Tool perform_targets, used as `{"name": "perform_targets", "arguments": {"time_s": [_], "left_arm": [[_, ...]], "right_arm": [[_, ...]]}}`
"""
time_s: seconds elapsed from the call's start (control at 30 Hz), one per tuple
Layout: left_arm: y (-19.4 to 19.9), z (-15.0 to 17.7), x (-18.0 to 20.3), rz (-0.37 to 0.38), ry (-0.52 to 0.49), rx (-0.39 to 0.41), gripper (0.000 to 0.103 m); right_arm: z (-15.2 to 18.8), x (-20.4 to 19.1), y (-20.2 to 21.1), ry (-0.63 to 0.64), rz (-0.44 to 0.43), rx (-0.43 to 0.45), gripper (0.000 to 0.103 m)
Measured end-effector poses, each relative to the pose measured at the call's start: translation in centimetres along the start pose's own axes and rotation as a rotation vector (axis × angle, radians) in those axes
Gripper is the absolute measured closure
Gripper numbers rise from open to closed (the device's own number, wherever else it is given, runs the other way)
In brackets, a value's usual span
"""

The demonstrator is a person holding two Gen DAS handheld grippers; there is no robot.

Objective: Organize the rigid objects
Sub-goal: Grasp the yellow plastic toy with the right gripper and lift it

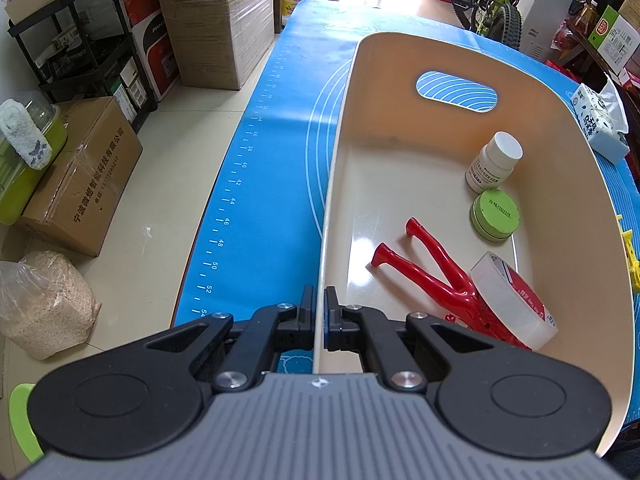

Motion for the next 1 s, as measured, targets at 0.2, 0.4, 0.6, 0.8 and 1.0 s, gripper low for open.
{"name": "perform_targets", "arguments": {"time_s": [0.2, 0.4, 0.6, 0.8, 1.0], "left_arm": [[0.0, 0.0, -0.2, -0.002, -0.001, 0.0, 0.098], [0.0, 0.0, -0.3, -0.005, -0.003, 0.0, 0.098], [0.0, 0.1, -0.3, -0.007, -0.004, 0.0, 0.098], [0.0, 0.1, -0.2, -0.01, -0.004, -0.001, 0.098], [0.0, 0.1, -0.2, -0.01, -0.004, -0.001, 0.098]], "right_arm": [[2.1, 1.4, -3.1, -0.072, 0.003, -0.069, 0.028], [3.1, 2.5, -4.5, -0.121, 0.002, -0.091, 0.03], [3.5, 2.8, -5.1, -0.174, -0.045, -0.092, 0.037], [3.5, 2.3, -4.6, -0.169, -0.065, -0.074, 0.05], [2.7, 2.3, -2.7, -0.165, -0.044, -0.007, 0.05]]}}
Point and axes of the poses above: each gripper's, at about its wrist camera, not at the fingertips, and y roughly against the way its jaws point, x to its right, z to its underside, the point moved 10 cm from there along -y, roughly the way its jaws point, and after that the axes turned 5 degrees about -x, right-handed, at the moved point
